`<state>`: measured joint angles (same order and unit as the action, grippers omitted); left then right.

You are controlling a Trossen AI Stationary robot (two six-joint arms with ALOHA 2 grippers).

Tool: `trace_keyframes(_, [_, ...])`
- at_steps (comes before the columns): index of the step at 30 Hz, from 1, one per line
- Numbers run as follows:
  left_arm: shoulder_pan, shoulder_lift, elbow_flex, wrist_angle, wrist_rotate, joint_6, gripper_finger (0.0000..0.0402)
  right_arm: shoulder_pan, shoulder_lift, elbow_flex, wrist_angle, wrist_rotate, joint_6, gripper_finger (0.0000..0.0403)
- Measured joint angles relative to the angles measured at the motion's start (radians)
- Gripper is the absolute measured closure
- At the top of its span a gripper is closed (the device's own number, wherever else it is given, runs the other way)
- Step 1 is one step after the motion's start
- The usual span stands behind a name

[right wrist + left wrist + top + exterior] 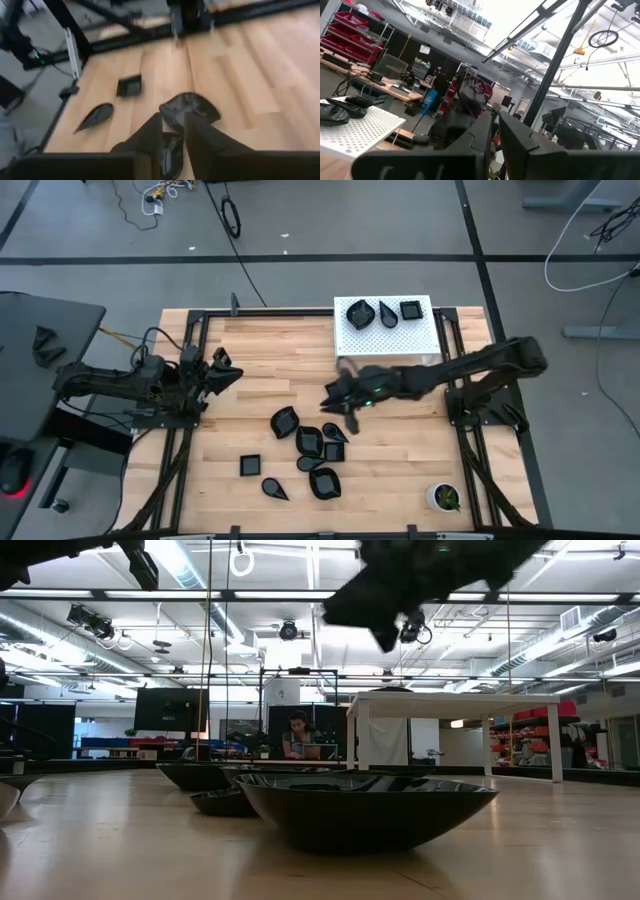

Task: Pick & Place Mini shaped plates
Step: Stack the leaf shaped plate on top of the leaf shaped plates on the shelf

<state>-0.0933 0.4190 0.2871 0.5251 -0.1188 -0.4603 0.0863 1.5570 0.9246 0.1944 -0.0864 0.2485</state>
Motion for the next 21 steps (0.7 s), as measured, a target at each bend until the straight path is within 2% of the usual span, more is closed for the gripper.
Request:
trace_keyframes(6, [0.0, 0.0, 0.0, 0.0, 0.0, 0.0, 0.036, 0.003, 0.241, 0.255, -0.323, 0.0, 0.025, 0.0259])
trace_keyframes(11, [0.0, 0.0, 0.0, 0.0, 0.0, 0.0, 0.036, 0.002, 0.412, 0.424, -0.448, 0.0, -0.017, 0.0223])
trace_keyframes(16, [0.0, 0.0, 0.0, 0.0, 0.0, 0.0, 0.036, -0.003, 0.519, 0.506, -0.489, -0.001, -0.054, 0.0212])
trace_keyframes(21, [0.0, 0.0, 0.0, 0.0, 0.0, 0.0, 0.036, -0.006, 0.55, 0.511, -0.502, 0.0, -0.083, 0.022])
